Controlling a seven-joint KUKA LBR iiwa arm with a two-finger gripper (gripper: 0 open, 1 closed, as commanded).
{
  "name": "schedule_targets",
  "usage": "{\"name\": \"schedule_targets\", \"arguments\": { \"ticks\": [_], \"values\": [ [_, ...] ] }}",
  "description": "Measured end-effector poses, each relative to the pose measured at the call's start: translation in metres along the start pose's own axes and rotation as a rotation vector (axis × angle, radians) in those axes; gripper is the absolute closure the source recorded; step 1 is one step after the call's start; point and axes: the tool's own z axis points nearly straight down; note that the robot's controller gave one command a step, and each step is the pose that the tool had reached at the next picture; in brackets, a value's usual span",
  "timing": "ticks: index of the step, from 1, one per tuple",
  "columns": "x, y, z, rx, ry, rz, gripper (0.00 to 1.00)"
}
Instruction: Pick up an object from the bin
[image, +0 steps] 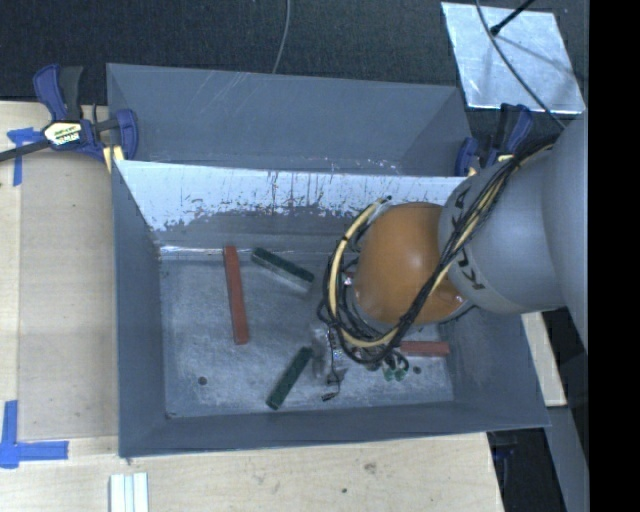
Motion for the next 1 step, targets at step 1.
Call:
{"name": "schedule_targets", "arguments": {
  "ticks": [1],
  "values": [
    [0.0028,0.0060,-0.0059,0.000,0.001,-0.076,1.00]
  ]
}}
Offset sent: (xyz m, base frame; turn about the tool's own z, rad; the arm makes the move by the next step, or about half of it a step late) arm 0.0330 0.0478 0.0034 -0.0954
